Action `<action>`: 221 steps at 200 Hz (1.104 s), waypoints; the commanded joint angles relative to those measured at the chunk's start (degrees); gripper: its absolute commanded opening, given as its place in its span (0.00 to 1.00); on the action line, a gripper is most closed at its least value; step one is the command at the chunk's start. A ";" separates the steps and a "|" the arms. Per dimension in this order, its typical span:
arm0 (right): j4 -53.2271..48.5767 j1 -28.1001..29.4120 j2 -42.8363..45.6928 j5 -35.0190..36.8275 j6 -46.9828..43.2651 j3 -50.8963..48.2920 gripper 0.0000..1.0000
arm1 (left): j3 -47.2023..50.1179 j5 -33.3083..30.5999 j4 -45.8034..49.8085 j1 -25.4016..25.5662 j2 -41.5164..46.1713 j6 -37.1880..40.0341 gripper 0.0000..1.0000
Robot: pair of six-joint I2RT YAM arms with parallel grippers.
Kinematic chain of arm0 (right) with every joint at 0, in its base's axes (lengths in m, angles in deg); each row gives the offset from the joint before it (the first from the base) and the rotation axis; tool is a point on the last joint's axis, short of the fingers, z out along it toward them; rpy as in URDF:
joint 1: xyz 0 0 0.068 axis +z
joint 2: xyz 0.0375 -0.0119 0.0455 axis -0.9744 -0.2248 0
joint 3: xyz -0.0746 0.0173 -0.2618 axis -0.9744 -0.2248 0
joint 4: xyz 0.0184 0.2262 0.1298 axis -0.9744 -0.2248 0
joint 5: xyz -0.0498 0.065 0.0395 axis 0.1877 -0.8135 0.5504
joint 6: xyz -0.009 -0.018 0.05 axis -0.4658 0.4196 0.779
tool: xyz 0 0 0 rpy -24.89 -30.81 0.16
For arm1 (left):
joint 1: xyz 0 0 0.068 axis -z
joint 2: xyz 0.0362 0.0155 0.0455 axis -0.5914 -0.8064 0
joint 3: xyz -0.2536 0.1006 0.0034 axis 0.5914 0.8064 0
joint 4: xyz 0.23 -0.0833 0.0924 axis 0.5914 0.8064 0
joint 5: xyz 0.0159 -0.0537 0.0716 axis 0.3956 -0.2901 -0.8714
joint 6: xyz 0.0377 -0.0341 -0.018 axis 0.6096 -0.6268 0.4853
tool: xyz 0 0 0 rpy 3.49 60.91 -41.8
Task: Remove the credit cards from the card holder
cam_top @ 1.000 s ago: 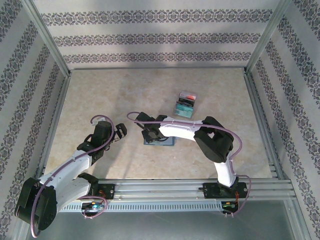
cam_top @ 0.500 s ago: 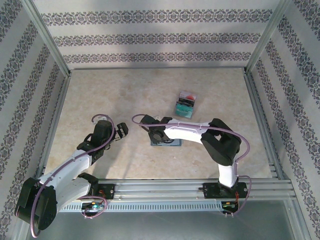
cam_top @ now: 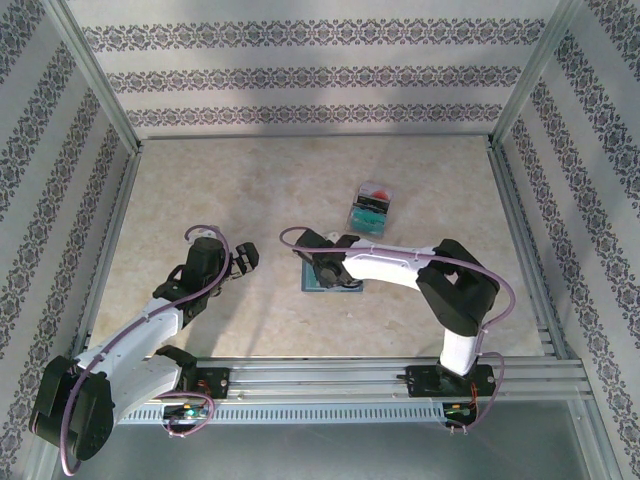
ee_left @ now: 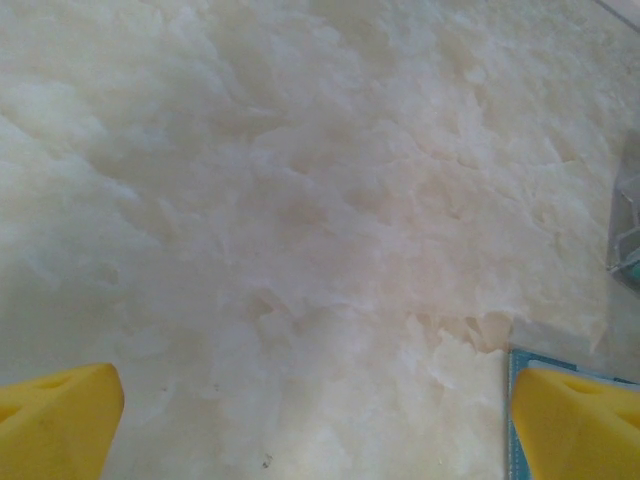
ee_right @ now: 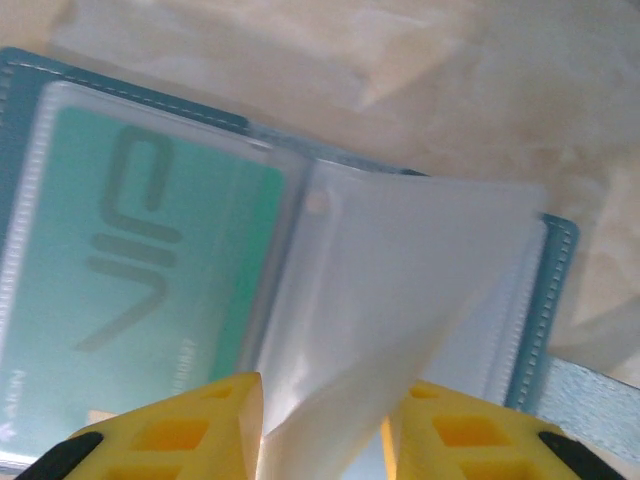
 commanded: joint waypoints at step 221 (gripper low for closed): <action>2.68 -9.90 9.92 -1.12 2.31 -11.62 0.31 | -12.06 4.04 -5.72 17.63 -18.56 8.32 0.81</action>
